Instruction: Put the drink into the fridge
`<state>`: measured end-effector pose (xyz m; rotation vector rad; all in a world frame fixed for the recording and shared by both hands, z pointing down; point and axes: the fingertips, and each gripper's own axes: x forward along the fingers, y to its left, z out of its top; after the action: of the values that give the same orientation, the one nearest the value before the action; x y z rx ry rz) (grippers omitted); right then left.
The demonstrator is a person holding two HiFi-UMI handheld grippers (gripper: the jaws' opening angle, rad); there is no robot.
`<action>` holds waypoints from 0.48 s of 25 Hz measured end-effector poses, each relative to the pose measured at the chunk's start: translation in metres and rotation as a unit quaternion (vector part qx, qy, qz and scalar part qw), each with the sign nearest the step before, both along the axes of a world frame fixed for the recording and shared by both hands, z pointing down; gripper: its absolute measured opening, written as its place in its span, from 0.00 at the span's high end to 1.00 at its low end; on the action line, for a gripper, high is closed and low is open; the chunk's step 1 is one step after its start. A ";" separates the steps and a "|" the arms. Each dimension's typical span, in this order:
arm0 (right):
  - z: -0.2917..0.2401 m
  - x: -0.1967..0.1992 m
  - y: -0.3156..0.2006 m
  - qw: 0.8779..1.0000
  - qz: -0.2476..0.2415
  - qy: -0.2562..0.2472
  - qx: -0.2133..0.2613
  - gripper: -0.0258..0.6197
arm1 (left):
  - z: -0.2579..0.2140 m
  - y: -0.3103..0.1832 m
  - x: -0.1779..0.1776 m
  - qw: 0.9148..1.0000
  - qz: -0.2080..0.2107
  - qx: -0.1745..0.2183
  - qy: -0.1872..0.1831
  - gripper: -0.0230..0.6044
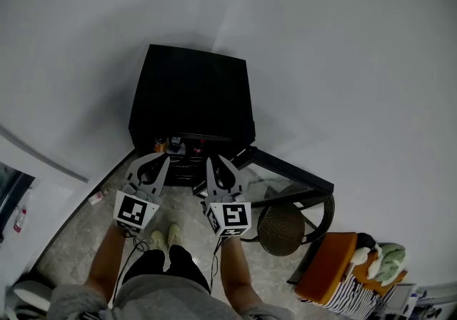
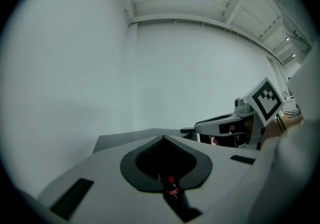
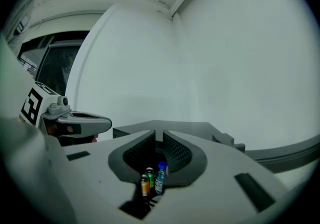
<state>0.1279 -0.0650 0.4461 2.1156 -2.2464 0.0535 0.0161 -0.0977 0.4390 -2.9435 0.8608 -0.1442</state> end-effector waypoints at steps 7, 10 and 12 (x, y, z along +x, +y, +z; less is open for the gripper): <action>-0.035 -0.014 0.012 1.000 0.006 0.000 0.018 0.90 | -0.025 0.003 -0.015 1.000 -0.006 0.003 0.012 0.96; -0.043 -0.020 0.020 1.000 0.004 -0.003 0.022 0.91 | -0.032 0.006 -0.023 1.000 -0.013 0.002 0.013 0.96; -0.046 -0.022 0.026 1.000 0.004 -0.006 0.024 0.91 | -0.035 0.009 -0.027 1.000 -0.017 0.001 0.013 0.96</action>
<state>0.1063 -0.0394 0.3997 2.1535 -2.2682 0.0141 -0.0106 -0.0883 0.4038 -2.9362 0.9135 -0.1080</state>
